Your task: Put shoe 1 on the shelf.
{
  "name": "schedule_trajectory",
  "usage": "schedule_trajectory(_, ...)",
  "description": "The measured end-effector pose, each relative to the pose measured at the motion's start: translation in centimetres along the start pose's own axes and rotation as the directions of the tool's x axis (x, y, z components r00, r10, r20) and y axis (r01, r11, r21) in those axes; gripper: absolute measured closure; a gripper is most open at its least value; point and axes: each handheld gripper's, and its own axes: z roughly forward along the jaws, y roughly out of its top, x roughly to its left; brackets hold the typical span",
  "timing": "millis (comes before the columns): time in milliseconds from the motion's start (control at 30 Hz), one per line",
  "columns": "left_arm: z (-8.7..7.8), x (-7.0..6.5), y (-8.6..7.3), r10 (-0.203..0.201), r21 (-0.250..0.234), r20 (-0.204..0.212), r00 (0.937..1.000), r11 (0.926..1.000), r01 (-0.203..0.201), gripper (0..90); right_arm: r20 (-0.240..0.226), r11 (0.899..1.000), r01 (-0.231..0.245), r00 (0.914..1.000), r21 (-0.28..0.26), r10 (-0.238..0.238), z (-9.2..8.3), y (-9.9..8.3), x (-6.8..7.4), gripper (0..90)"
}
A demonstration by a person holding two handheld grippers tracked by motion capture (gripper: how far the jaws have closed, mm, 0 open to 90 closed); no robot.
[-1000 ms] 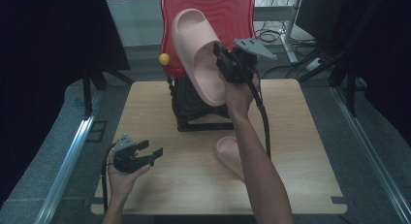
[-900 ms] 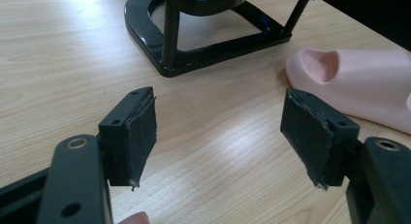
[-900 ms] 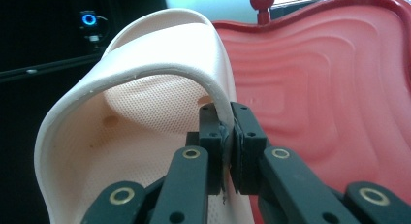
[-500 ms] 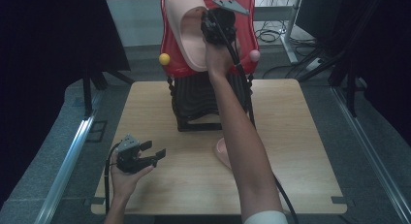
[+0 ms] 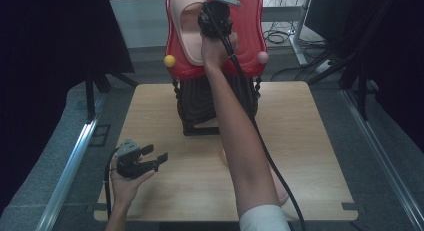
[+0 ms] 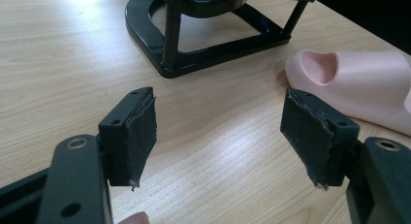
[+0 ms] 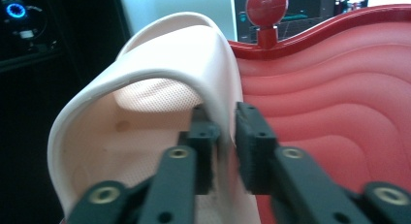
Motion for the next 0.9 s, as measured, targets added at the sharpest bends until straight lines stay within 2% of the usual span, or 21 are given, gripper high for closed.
schedule_trajectory(33, 0.0, 0.0, 0.0, 0.002, 0.001, 0.0, 1.0, 1.0, -0.002, 29.0, -0.004, 1.0, 0.007, 1.0, 0.002, -0.007, -0.1, 0.0, 0.0, 70.5)
schedule_trajectory(67, 0.0, 0.0, 0.0, 0.002, 0.001, 0.0, 1.0, 1.0, -0.002, 29.0, -0.004, 1.0, 0.007, 1.0, 0.002, -0.007, -0.1, 0.0, 0.0, 70.5)
schedule_trajectory(100, 0.0, 0.0, 0.0, 0.003, 0.001, 0.0, 1.0, 1.0, -0.003, 29.0, 0.003, 1.0, 0.021, 0.9998, -0.002, -0.021, -0.6, 0.1, 0.1, 59.6)
schedule_trajectory(200, 0.0, -0.1, 0.0, 0.004, 0.001, -0.003, 1.0, 1.0, -0.004, 29.0, -0.033, 1.0, 0.017, 0.9993, -0.006, -0.017, -1.6, 0.2, -0.3, 54.6)
schedule_trajectory(400, 0.1, -0.2, 0.0, 0.012, 0.008, -0.01, 0.9999, 0.9999, -0.012, 29.0, -0.139, 0.999, 0.028, 0.99, 0.034, -0.023, -4.5, -0.7, -1.4, 54.0)
schedule_trajectory(500, 0.2, -0.3, 0.0, 0.015, 0.009, -0.013, 0.9998, 0.9998, -0.015, 29.0, -0.17, 0.998, 0.045, 0.9847, 0.042, -0.037, -5.8, -1.3, -1.8, 54.1)
schedule_trajectory(533, 0.2, -0.4, 0.0, 0.019, 0.011, -0.014, 0.9997, 0.9998, -0.019, 28.9, -0.204, 0.997, 0.058, 0.978, 0.058, -0.045, -7.0, -2.1, -2.2, 54.1)
schedule_trajectory(567, 0.2, -0.5, 0.0, 0.023, 0.012, -0.015, 0.9996, 0.9997, -0.023, 28.9, -0.204, 0.997, 0.058, 0.978, 0.058, -0.045, -7.0, -2.1, -2.2, 54.1)
schedule_trajectory(700, 0.3, -0.9, 0.2, 0.034, 0.012, -0.014, 0.9993, 0.9993, -0.034, 28.8, -0.258, 0.993, 0.087, 0.9641, 0.085, -0.063, -9.9, -4.4, -3.5, 54.6)
schedule_trajectory(867, 0.5, -1.2, 0.2, 0.039, 0.014, -0.004, 0.9992, 0.9992, -0.039, 28.8, -0.285, 0.988, 0.118, 0.9548, 0.102, -0.085, -12.3, -6.3, -4.6, 54.9)
schedule_trajectory(900, 0.5, -1.2, 0.2, 0.038, 0.015, -0.003, 0.9993, 0.9992, -0.038, 28.9, -0.302, 0.983, 0.144, 0.9475, 0.116, -0.104, -13.5, -7.4, -5.3, 54.7)
